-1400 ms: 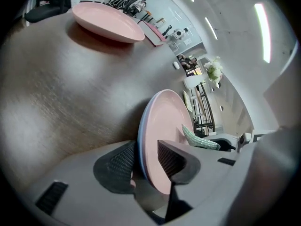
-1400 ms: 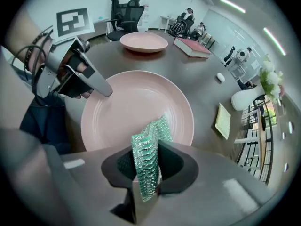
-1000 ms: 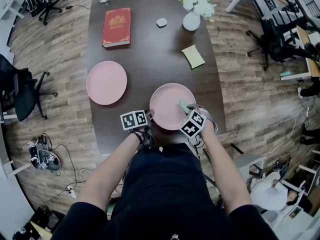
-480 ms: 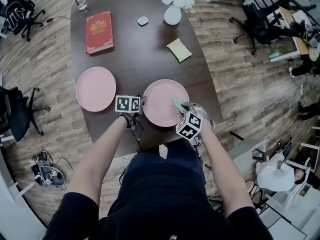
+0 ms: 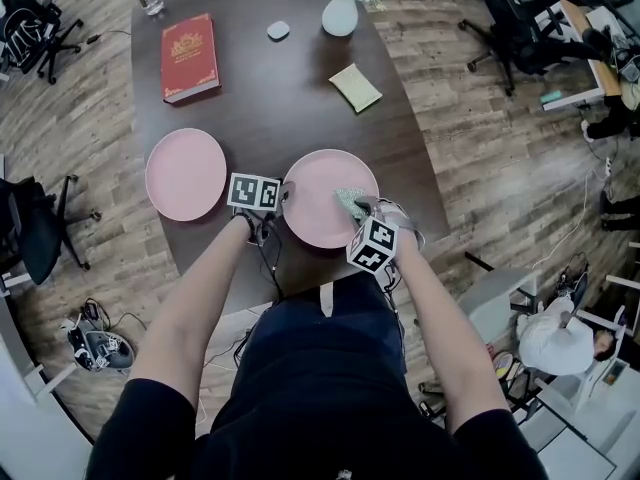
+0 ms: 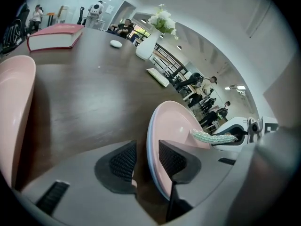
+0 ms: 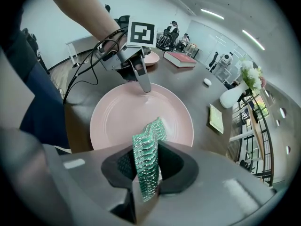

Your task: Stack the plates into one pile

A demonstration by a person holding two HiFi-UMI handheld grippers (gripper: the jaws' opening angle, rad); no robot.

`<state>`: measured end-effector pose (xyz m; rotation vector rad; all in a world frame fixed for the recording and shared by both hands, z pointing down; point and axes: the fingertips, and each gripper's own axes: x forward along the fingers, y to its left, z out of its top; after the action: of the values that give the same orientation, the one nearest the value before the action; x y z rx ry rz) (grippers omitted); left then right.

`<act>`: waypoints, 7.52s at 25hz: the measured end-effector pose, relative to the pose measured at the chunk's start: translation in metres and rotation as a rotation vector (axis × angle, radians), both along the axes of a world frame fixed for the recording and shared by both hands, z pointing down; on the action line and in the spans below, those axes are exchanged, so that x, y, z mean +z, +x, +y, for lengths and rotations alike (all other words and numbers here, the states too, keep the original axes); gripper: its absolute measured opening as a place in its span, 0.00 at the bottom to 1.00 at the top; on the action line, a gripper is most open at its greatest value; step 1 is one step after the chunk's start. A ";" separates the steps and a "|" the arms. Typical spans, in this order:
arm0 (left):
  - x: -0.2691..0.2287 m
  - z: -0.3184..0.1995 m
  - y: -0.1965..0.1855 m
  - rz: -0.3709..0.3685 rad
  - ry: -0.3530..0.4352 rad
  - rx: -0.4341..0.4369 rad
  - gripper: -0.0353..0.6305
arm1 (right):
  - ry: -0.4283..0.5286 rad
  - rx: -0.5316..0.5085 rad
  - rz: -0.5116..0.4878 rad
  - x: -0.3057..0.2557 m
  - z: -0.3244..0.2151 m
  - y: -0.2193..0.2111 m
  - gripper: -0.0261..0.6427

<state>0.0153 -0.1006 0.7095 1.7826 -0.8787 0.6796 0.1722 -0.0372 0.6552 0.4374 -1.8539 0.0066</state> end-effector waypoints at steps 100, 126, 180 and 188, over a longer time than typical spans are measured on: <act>0.006 0.008 0.002 0.025 -0.040 -0.166 0.12 | -0.547 0.425 -0.394 0.028 0.069 -0.096 0.17; 0.005 0.009 0.002 0.026 -0.042 -0.145 0.12 | -0.404 0.407 -0.264 0.032 0.046 -0.018 0.17; 0.008 0.014 0.002 0.044 -0.071 -0.220 0.12 | -0.430 0.365 -0.248 0.030 0.060 -0.040 0.17; 0.008 0.014 0.003 0.048 -0.072 -0.226 0.12 | -0.458 0.326 -0.259 0.036 0.071 -0.065 0.17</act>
<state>0.0181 -0.0862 0.7174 1.5995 -0.9925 0.5138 0.1072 0.0339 0.6912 0.4231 -1.9370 0.7239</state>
